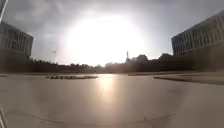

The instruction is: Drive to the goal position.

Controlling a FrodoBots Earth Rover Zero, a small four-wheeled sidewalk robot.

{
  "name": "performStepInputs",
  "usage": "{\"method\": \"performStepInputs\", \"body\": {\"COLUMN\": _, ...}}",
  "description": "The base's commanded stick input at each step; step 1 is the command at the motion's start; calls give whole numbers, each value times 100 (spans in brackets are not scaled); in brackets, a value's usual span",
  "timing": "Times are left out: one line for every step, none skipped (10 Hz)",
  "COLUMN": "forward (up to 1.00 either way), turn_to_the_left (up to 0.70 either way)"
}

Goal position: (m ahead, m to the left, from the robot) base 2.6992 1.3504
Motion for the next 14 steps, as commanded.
{"method": "performStepInputs", "body": {"forward": 70, "turn_to_the_left": -9}}
{"method": "performStepInputs", "body": {"forward": 70, "turn_to_the_left": -16}}
{"method": "performStepInputs", "body": {"forward": 70, "turn_to_the_left": -29}}
{"method": "performStepInputs", "body": {"forward": 70, "turn_to_the_left": -24}}
{"method": "performStepInputs", "body": {"forward": 70, "turn_to_the_left": -3}}
{"method": "performStepInputs", "body": {"forward": 70, "turn_to_the_left": 0}}
{"method": "performStepInputs", "body": {"forward": 70, "turn_to_the_left": 0}}
{"method": "performStepInputs", "body": {"forward": 70, "turn_to_the_left": 0}}
{"method": "performStepInputs", "body": {"forward": 70, "turn_to_the_left": 0}}
{"method": "performStepInputs", "body": {"forward": 70, "turn_to_the_left": 0}}
{"method": "performStepInputs", "body": {"forward": 70, "turn_to_the_left": 0}}
{"method": "performStepInputs", "body": {"forward": 70, "turn_to_the_left": 0}}
{"method": "performStepInputs", "body": {"forward": 70, "turn_to_the_left": 0}}
{"method": "performStepInputs", "body": {"forward": 70, "turn_to_the_left": 0}}
